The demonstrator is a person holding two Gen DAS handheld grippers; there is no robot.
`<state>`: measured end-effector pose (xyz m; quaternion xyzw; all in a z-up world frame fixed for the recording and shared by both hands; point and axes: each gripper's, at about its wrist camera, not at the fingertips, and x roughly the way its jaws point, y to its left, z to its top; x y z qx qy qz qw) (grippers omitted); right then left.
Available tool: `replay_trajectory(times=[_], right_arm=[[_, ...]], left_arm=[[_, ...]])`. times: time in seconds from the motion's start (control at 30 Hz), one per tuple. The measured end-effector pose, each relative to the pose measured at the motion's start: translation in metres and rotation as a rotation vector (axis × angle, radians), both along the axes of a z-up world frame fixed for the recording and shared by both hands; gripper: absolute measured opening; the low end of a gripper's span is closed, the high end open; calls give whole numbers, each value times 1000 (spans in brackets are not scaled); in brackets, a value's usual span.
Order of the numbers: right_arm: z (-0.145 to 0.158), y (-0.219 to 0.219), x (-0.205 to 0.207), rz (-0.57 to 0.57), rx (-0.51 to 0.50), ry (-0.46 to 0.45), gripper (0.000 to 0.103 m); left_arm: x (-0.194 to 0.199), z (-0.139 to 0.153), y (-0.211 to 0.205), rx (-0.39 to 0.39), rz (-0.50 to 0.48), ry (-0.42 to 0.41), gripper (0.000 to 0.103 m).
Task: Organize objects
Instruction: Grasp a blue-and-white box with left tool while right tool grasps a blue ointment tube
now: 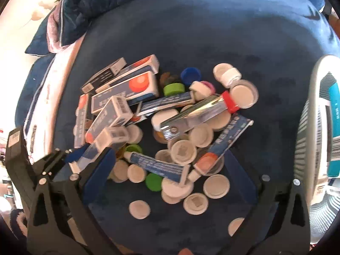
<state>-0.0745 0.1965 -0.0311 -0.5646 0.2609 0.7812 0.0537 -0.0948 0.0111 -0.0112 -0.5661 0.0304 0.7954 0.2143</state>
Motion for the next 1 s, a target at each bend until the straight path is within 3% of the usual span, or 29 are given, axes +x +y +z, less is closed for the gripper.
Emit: replay_trajectory(times=[0.13, 0.23, 0.3, 0.57, 0.67, 0.73, 0.87, 0.9, 0.93, 1.0], right_arm=[[0, -11, -5, 58, -70, 41, 101], [-6, -23, -14, 128, -140, 45, 90], [-14, -33, -22, 176, -170, 32, 90], [-40, -52, -45, 279, -76, -38, 89], [-45, -55, -43, 323, -41, -71, 73], [-47, -62, -40, 373, -2, -97, 54], [-54, -85, -31, 504, 161, -155, 41], [-55, -88, -30, 518, 196, -159, 34], [-55, -90, -29, 524, 216, -161, 25], [-53, -88, -29, 513, 214, -152, 21]], left_arm=[[-3, -2, -8, 8, 48, -15, 41], [-4, -4, -10, 4, 63, -19, 41], [-3, -4, -10, 3, 66, -14, 42], [-5, -7, -25, 10, 112, -19, 56], [-5, -8, -27, 15, 119, -22, 56], [-4, -8, -29, 17, 120, -22, 56], [-4, -8, -28, 13, 116, -18, 57], [-4, -8, -26, 11, 108, -16, 57], [-4, -9, -24, 9, 102, -15, 57], [-3, -10, -20, 1, 81, -14, 57]])
